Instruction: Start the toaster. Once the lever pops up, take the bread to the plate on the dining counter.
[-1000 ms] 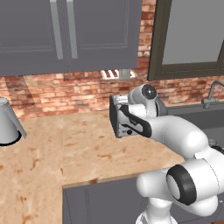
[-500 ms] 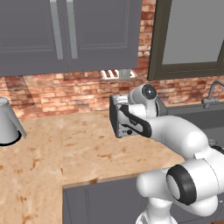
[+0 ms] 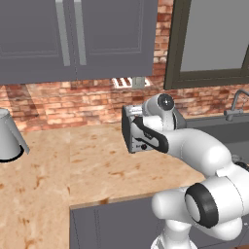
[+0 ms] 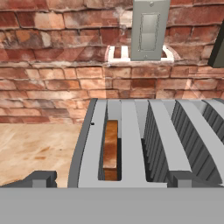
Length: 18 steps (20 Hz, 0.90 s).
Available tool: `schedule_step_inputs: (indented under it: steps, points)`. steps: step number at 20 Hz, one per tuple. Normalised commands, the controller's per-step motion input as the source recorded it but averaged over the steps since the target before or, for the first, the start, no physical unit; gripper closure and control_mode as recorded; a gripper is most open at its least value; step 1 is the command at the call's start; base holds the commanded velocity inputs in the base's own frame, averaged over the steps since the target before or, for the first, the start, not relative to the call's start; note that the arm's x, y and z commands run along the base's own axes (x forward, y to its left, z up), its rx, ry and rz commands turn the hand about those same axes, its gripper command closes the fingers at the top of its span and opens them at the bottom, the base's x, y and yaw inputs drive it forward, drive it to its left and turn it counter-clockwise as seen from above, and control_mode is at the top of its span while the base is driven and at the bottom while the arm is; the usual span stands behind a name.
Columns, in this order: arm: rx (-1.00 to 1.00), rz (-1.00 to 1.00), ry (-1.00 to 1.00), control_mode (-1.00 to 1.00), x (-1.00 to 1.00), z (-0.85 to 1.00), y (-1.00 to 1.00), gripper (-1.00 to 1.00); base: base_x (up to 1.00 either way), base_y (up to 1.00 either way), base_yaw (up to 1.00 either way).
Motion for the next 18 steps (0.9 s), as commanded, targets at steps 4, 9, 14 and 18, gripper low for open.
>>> schedule_step_inputs:
  steps: [4, 9, 14, 18]
  points:
    - [0.0, 0.0, 0.0, -1.0, 0.0, 0.0, 0.0, -1.0, 0.0, 0.0, 0.0]
    - [0.0, 0.0, 0.0, -1.0, 0.0, 0.0, 0.0, -1.0, 0.0, 0.0, 0.0]
    - [0.0, 0.0, 0.0, -1.0, 0.0, 0.0, 0.0, -1.0, 0.0, 0.0, 0.0]
    - [0.0, 0.0, 0.0, -1.0, 0.0, 0.0, 0.0, -1.0, 0.0, 0.0, 0.0]
